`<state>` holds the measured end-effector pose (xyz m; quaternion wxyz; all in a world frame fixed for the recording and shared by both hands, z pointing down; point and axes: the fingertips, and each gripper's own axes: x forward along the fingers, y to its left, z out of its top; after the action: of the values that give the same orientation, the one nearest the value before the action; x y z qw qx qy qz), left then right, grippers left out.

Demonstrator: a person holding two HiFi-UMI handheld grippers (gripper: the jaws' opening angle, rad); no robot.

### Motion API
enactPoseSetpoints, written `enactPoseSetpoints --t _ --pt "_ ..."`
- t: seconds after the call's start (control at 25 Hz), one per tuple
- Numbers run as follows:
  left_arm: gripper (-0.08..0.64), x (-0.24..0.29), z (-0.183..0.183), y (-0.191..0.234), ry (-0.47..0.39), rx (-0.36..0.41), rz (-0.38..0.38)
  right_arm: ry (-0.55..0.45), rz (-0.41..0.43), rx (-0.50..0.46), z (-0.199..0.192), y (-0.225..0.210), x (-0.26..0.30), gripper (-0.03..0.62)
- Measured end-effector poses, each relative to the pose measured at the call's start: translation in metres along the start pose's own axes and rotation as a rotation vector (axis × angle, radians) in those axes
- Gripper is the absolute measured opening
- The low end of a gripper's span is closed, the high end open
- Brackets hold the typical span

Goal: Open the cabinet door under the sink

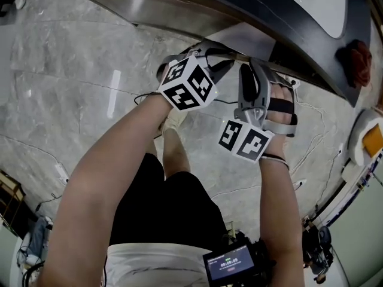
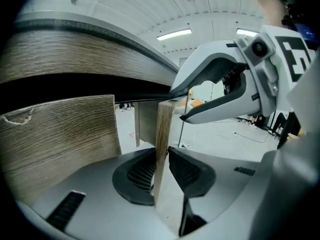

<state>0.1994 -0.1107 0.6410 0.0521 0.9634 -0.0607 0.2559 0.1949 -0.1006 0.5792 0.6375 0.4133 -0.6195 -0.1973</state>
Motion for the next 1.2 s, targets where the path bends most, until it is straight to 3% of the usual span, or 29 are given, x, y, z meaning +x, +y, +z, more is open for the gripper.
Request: enactPoseSetpoints --t 0.2,0.36,0.52,0.72,1.0,1.2 --pt "0.086 -0.003 -0.003 -0.011 0.022 -0.002 -0.013 -0.019 -0.033 0.049 0.003 -0.001 -0.024 0.123" --pt "0.084 -0.008 -0.007 -0.025 0.032 -0.013 -0.030 -0.040 -0.031 0.186 -0.002 -0.005 -0.049 0.121" --pt "0.078 -0.013 -0.009 -0.043 0.044 -0.009 -0.049 -0.070 -0.066 0.250 -0.011 -0.007 -0.074 0.069" --pt "0.077 -0.015 -0.012 -0.057 0.040 -0.018 -0.049 -0.042 -0.088 0.339 -0.025 -0.003 -0.094 0.049" --pt "0.077 -0.010 -0.012 -0.077 0.038 -0.059 -0.066 0.012 -0.043 0.649 -0.055 0.011 -0.118 0.034" --pt "0.074 -0.020 -0.018 -0.081 0.079 -0.009 -0.101 0.015 -0.030 0.838 -0.055 0.037 -0.132 0.029"
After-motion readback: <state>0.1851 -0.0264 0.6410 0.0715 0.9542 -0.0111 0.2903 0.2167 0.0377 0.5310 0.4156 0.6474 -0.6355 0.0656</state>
